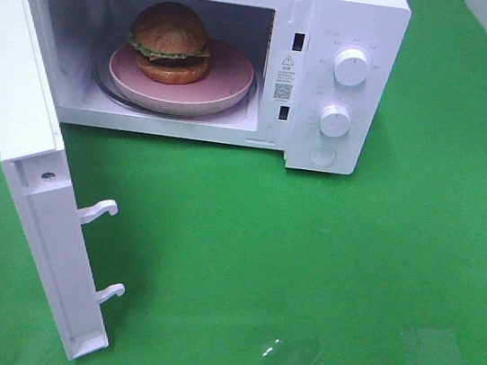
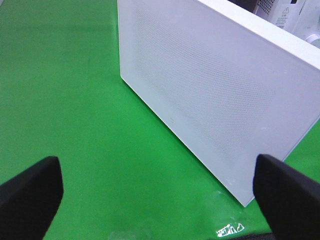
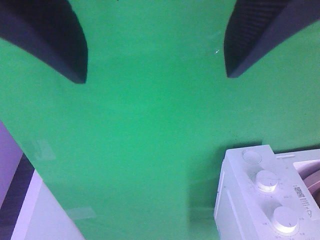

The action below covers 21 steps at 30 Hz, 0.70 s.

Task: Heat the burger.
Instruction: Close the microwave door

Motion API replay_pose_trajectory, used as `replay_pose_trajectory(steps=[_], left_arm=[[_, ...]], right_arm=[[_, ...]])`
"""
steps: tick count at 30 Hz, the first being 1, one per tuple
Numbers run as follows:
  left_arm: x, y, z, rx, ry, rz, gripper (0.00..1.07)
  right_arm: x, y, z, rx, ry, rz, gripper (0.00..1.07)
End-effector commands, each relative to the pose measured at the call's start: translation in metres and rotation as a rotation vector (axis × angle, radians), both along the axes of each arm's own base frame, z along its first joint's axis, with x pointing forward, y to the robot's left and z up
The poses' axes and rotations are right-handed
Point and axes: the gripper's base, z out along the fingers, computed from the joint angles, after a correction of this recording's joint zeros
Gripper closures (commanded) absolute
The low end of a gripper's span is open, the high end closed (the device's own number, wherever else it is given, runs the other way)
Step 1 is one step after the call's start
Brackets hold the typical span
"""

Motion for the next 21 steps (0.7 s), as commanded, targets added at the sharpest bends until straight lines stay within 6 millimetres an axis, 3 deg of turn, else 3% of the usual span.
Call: replay_pose_trajectory(steps=[1,21], left_arm=[[-0.0003,-0.0009,-0.0006,-0.009,-0.003,-0.004,0.11],[-0.0003,-0.0009,-0.0006,-0.009,-0.003,-0.004,0.11]], right_arm=[[-0.0032,0.0,-0.0005,0.011,-0.029,-0.01,0.34],[-0.0032,0.0,-0.0005,0.011,-0.029,-0.01,0.34]])
